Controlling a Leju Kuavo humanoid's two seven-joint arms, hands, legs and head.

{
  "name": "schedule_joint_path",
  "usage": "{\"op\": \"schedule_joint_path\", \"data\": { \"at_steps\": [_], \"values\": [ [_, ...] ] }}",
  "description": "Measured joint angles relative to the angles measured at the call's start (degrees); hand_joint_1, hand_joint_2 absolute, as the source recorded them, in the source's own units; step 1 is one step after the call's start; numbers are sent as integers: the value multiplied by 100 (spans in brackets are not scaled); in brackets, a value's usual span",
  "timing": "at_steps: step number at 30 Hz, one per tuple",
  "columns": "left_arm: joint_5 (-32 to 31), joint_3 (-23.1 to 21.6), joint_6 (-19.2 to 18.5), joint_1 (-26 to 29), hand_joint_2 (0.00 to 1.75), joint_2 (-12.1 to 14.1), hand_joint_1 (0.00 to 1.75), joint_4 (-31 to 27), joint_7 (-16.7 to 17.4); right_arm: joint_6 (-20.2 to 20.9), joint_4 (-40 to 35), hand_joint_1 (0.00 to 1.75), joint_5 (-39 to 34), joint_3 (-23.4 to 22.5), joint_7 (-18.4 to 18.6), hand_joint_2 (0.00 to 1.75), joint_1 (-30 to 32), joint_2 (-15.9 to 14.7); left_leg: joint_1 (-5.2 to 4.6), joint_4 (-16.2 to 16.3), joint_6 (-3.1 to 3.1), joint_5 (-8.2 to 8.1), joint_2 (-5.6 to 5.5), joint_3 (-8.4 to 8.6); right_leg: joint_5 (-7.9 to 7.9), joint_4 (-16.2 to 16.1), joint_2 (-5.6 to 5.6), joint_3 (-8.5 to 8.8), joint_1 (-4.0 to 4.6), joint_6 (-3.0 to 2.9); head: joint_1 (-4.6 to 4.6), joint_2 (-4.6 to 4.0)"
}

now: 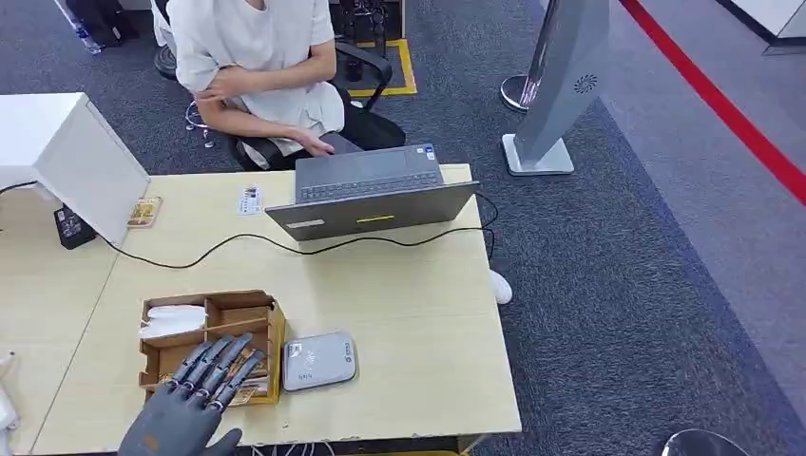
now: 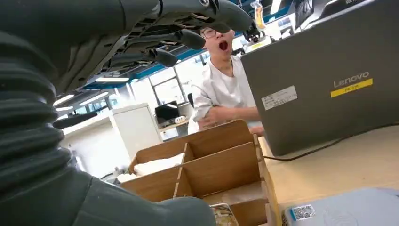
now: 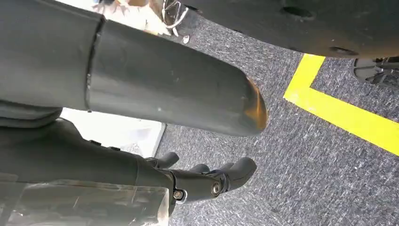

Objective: Pass the card to the sensor for recognition and then transmit it.

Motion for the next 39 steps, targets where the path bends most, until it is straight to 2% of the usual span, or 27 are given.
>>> {"op": "schedule_joint_path", "data": {
  "at_steps": [9, 13, 16, 39],
  "values": [
    [20, 0, -11, 0, 175, 31, 0, 0, 101, 0, 0, 0, 4, -20, 0, 0, -1, 0, 1, 0, 0, 0, 0, 1, 0, 0, 0, -1, 1, 0, 2, 0],
    [-282, 0, -61, 21, 175, 70, 0, 0, 527, -2, 0, 0, 7, -26, 13, 0, 0, 0, 1, 0, 0, 0, 0, 0, 0, 0, 0, -1, 1, 0, 2, 0],
    [-372, 0, -81, 31, 175, 72, 0, 4, 660, -2, 0, 0, 42, -28, 18, 0, 0, 0, 1, 0, 0, 0, 0, 0, 0, 0, 0, 0, 1, 0, 2, -2],
    [-144, 2, -140, 25, 175, -131, 0, 339, 885, 2, 0, 0, 186, -28, 26, 0, 1, 0, 0, 0, 0, 0, 0, 1, 0, 0, 0, -1, 1, 0, 2, 0]
  ]
}}
